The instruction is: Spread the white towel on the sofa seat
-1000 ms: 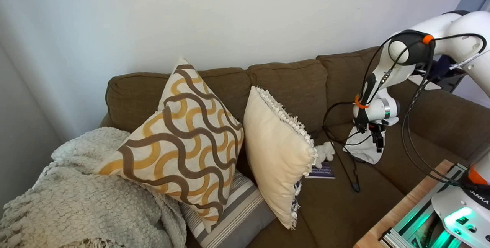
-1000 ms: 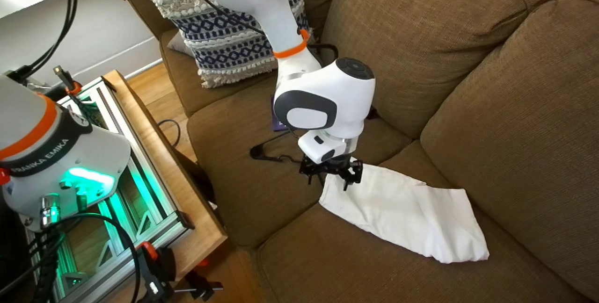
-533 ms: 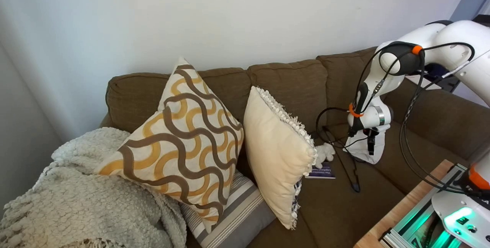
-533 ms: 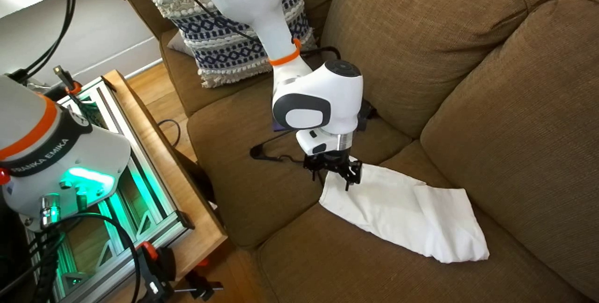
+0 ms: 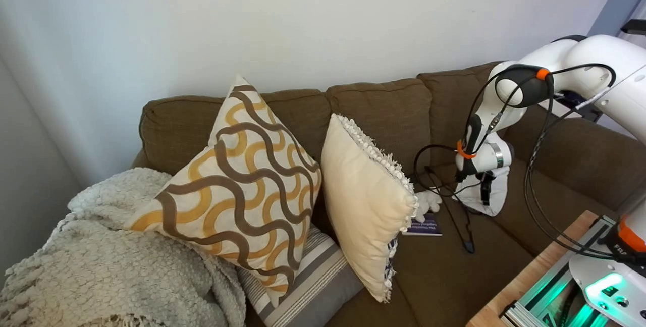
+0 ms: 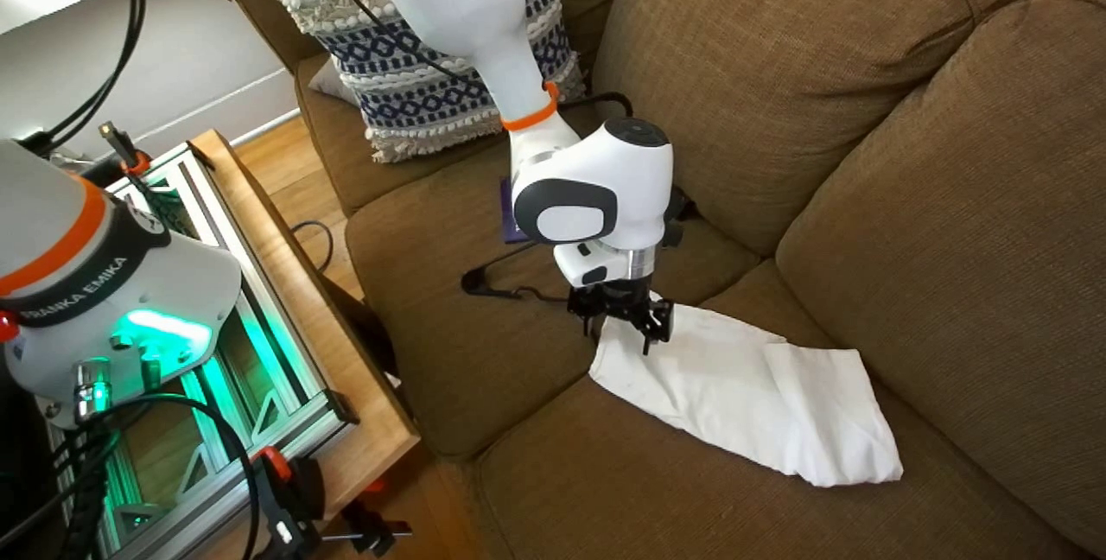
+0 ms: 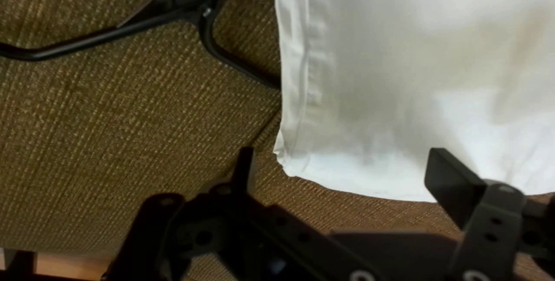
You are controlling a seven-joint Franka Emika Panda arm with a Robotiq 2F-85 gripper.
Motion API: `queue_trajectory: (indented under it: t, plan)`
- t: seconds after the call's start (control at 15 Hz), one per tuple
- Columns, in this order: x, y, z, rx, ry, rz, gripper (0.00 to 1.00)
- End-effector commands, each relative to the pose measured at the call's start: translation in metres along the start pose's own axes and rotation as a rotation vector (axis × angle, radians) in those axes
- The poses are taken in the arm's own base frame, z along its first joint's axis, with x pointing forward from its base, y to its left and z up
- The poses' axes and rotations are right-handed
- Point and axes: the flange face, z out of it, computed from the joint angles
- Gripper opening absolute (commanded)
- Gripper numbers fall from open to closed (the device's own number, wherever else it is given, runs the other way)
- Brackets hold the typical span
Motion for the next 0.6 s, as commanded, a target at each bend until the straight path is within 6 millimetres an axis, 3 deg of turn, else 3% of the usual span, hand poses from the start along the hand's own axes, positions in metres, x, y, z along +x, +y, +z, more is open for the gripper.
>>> queue_trajectory:
  t: [0.0,0.33,0.4,0.53]
  plan:
    - [-0.015,0.001,0.007,-0.015,-0.037,0.050,1.00]
    - [-0.035,0.000,0.015,-0.001,-0.057,0.120,0.89]
    - [-0.037,-0.001,0.018,0.002,-0.046,0.131,0.72]
    - [-0.041,-0.003,0.025,0.004,-0.039,0.146,0.59]
